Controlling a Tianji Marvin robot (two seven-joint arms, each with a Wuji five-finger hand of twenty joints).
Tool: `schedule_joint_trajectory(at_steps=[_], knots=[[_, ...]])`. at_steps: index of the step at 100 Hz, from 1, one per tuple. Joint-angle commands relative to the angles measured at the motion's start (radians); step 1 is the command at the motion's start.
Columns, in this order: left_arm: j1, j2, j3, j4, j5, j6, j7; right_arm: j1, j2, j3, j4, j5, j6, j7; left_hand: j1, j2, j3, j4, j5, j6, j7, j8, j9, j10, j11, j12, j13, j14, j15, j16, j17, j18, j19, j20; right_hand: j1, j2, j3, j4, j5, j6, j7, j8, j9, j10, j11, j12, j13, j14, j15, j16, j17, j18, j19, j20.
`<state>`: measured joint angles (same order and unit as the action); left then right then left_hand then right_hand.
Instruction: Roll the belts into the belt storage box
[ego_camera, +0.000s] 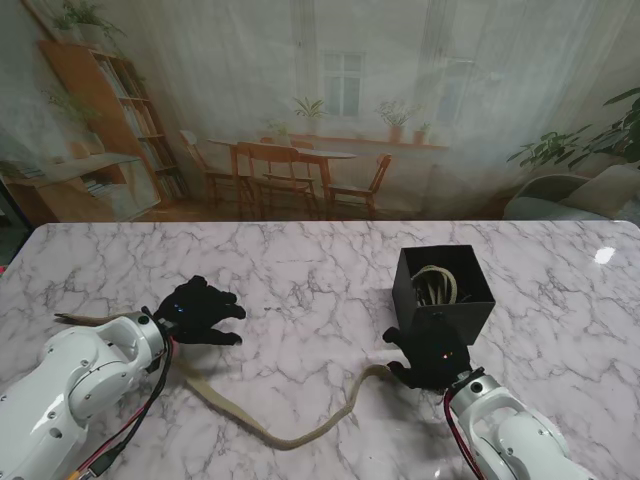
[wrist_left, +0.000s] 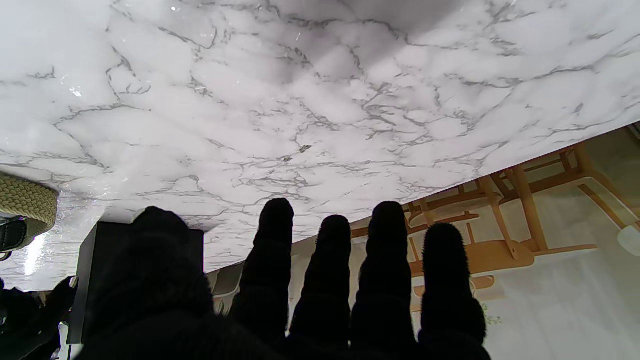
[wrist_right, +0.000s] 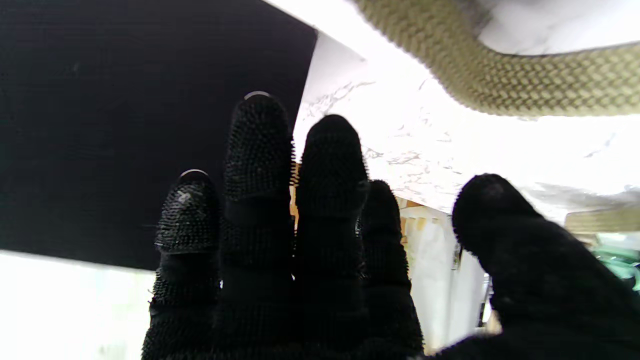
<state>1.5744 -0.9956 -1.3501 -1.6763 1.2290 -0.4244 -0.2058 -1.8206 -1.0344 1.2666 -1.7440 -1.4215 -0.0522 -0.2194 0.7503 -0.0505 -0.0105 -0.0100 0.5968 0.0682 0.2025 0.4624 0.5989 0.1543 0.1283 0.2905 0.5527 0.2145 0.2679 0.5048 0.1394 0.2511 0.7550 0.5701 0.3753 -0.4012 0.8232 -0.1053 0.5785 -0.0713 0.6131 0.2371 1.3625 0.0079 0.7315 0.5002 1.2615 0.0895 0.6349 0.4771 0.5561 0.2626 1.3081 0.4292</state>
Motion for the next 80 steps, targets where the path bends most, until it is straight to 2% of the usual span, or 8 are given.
schedule_joint_trajectory(at_steps=[1, 20, 25, 32, 38, 50, 58, 80], knots=[[0.006, -0.001, -0.002, -0.007, 0.005, -0.005, -0.007, -0.024, 0.018, 0.033, -0.029, -0.026, -0.039, 0.009, 0.010, 0.039, -0.019, -0.008, 0.012, 0.002, 0.009, 0.012, 0.011, 0.000, -0.005, 0.006, 0.004, 0.006, -0.015, 0.004, -0.011, 0.035, -0.025, 0.004, -0.028, 0.039, -0.020, 0.012, -0.032, -0.045, -0.002, -0.019, -0.027, 0.009, -0.035, 0.007, -0.029, 0.009, -0.045, 0.012, -0.029, 0.017, -0.021, -0.005], [0.009, -0.002, -0.005, -0.005, 0.006, -0.004, 0.008, -0.094, 0.019, 0.111, -0.102, -0.013, -0.140, 0.128, 0.010, 0.039, -0.018, -0.008, 0.012, 0.003, 0.009, 0.012, 0.007, 0.002, -0.006, 0.006, 0.002, 0.006, -0.016, 0.003, -0.010, 0.035, -0.025, 0.004, 0.011, 0.045, -0.039, 0.017, -0.100, -0.263, 0.008, 0.026, -0.394, 0.060, -0.215, 0.010, -0.230, 0.012, -0.177, 0.012, -0.129, 0.028, -0.091, 0.010], [0.009, -0.002, -0.005, -0.005, 0.006, -0.003, 0.008, -0.104, 0.022, 0.121, -0.109, -0.030, -0.153, 0.140, 0.010, 0.039, -0.018, -0.008, 0.013, 0.003, 0.009, 0.012, 0.007, 0.002, -0.006, 0.006, 0.001, 0.007, -0.016, 0.003, -0.010, 0.035, -0.025, 0.004, 0.014, 0.037, -0.032, 0.018, -0.081, -0.288, 0.002, 0.122, -0.522, 0.082, -0.240, -0.005, -0.292, -0.006, -0.190, 0.020, -0.148, 0.026, -0.113, 0.032], [0.008, -0.002, -0.004, -0.006, 0.006, -0.002, 0.004, -0.111, 0.024, 0.132, -0.117, -0.036, -0.178, 0.163, 0.010, 0.039, -0.018, -0.008, 0.012, 0.002, 0.009, 0.012, 0.005, 0.002, -0.006, 0.006, 0.001, 0.006, -0.016, 0.003, -0.010, 0.035, -0.024, 0.004, 0.058, -0.017, -0.008, -0.051, -0.051, -0.310, 0.072, 0.153, -0.680, 0.115, -0.265, -0.049, -0.394, -0.016, -0.204, 0.006, -0.175, 0.016, -0.134, 0.037], [0.008, -0.002, -0.004, -0.006, 0.005, -0.002, 0.003, -0.113, 0.025, 0.138, -0.121, -0.030, -0.198, 0.186, 0.010, 0.040, -0.018, -0.008, 0.012, 0.003, 0.009, 0.012, 0.004, 0.002, -0.006, 0.005, 0.000, 0.006, -0.016, 0.003, -0.011, 0.035, -0.025, 0.004, 0.094, -0.066, 0.055, -0.068, -0.040, -0.321, 0.128, 0.168, -0.766, 0.120, -0.281, -0.099, -0.464, -0.016, -0.207, -0.014, -0.197, 0.010, -0.145, 0.041], [0.006, -0.002, -0.003, -0.004, 0.003, -0.002, 0.006, -0.111, 0.029, 0.152, -0.121, -0.037, -0.232, 0.215, 0.011, 0.039, -0.018, -0.008, 0.012, 0.002, 0.009, 0.012, 0.003, 0.001, -0.006, 0.005, 0.001, 0.006, -0.015, 0.003, -0.011, 0.034, -0.024, 0.004, 0.135, -0.114, 0.232, -0.036, -0.018, -0.331, 0.109, 0.200, -0.818, 0.097, -0.291, -0.162, -0.529, -0.012, -0.225, -0.057, -0.214, 0.002, -0.160, 0.044], [0.006, -0.002, -0.003, -0.004, 0.003, -0.002, 0.005, -0.108, 0.031, 0.161, -0.115, -0.043, -0.252, 0.222, 0.010, 0.040, -0.018, -0.008, 0.012, 0.002, 0.009, 0.012, 0.003, 0.001, -0.006, 0.005, 0.001, 0.005, -0.015, 0.004, -0.011, 0.034, -0.024, 0.004, 0.184, -0.091, 0.341, 0.049, 0.003, -0.348, 0.045, 0.278, -0.826, 0.086, -0.301, -0.196, -0.544, -0.008, -0.248, -0.085, -0.221, 0.003, -0.172, 0.043], [0.008, -0.001, -0.004, -0.005, 0.006, -0.002, 0.004, -0.087, 0.042, 0.180, -0.085, -0.099, -0.280, 0.222, 0.011, 0.040, -0.018, -0.008, 0.012, 0.003, 0.009, 0.012, 0.002, 0.002, -0.006, 0.005, 0.000, 0.005, -0.015, 0.004, -0.011, 0.035, -0.024, 0.004, 0.391, -0.085, 0.446, 0.038, -0.040, -0.414, -0.035, 0.217, -0.735, 0.050, -0.311, -0.214, -0.531, -0.013, -0.282, -0.107, -0.214, -0.011, -0.185, 0.036]])
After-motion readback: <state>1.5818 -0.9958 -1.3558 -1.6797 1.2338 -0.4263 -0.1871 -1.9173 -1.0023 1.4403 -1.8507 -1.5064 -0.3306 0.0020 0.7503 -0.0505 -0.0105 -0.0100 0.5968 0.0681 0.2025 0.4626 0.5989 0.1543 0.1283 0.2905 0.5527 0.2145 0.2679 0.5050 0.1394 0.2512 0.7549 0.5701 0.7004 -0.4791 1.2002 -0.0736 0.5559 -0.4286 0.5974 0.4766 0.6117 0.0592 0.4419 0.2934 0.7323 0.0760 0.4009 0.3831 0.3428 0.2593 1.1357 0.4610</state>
